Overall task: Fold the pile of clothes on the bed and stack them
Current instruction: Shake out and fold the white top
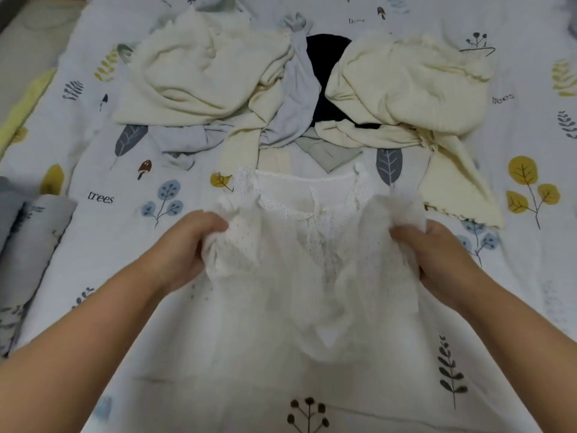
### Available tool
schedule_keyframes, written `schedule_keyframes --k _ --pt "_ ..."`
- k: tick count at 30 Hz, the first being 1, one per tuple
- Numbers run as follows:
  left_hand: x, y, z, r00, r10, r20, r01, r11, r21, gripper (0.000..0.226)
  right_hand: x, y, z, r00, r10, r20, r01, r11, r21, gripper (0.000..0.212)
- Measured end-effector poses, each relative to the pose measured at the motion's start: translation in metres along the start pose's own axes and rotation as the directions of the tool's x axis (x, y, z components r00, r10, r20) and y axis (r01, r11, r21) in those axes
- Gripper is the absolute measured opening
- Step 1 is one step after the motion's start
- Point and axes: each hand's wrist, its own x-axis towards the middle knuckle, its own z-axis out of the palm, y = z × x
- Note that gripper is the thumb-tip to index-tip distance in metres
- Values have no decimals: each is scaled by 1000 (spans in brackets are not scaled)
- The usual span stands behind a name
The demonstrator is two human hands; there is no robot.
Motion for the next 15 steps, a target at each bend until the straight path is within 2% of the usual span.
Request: schedule_keyframes --k 4,6,9,11,13,15 --pt "43 28 -12 999 8 -39 -19 953 -303 45 46 -21 -6 997 37 -69 -13 947 321 21" --pt "64 31 -23 989 -32 -144 -21 936 -351 45 65 -24 -11 993 99 -62 -62 897 439 25" --pt "88 19 -32 938 -182 -297 125 972 -200 25 87 -12 -9 955 277 -102 -211 882 420 29" --pt "97 7 -35 887 -249 -388 245 968 -62 26 96 0 -4 920 370 -127 -308 886 347 37" --pt "104 -4 -40 849 -178 -498 268 957 115 32 102 9 0 895 393 -212 -334 904 266 37" --pt "110 -10 -43 829 -73 -554 267 923 278 31 109 13 1 890 319 -326 -290 947 135 21"
